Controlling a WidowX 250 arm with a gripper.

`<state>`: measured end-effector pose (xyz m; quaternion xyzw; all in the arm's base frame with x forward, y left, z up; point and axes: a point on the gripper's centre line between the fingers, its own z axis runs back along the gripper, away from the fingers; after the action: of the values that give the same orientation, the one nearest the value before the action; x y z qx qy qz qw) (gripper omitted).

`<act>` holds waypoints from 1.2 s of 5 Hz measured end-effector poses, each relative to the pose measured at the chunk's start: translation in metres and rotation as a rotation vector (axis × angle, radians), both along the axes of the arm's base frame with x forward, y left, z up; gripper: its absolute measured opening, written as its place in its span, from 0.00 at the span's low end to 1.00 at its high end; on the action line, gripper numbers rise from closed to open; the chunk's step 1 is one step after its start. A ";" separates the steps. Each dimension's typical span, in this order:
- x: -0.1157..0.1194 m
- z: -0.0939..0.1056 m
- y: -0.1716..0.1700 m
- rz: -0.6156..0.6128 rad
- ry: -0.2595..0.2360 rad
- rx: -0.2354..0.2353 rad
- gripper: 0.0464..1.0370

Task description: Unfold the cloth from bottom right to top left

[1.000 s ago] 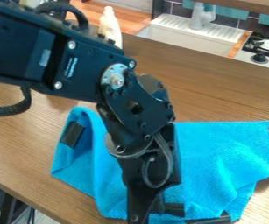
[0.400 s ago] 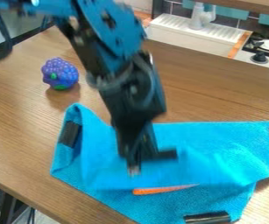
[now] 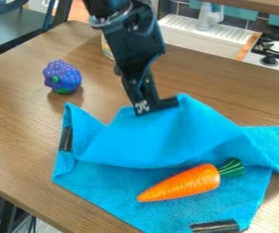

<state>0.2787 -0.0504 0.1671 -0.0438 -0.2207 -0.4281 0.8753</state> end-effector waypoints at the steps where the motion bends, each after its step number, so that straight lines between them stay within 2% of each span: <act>1: 0.025 -0.009 0.018 0.057 0.027 0.012 0.00; 2: 0.051 -0.004 0.031 0.110 0.016 0.011 0.00; 3: 0.076 -0.006 0.048 0.162 0.026 0.015 0.00; 4: 0.096 -0.002 0.063 0.202 0.006 0.020 0.00; 6: 0.134 -0.009 0.086 0.277 0.006 0.048 0.00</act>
<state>0.4124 0.0353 0.1576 0.0066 -0.2118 -0.3081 0.9274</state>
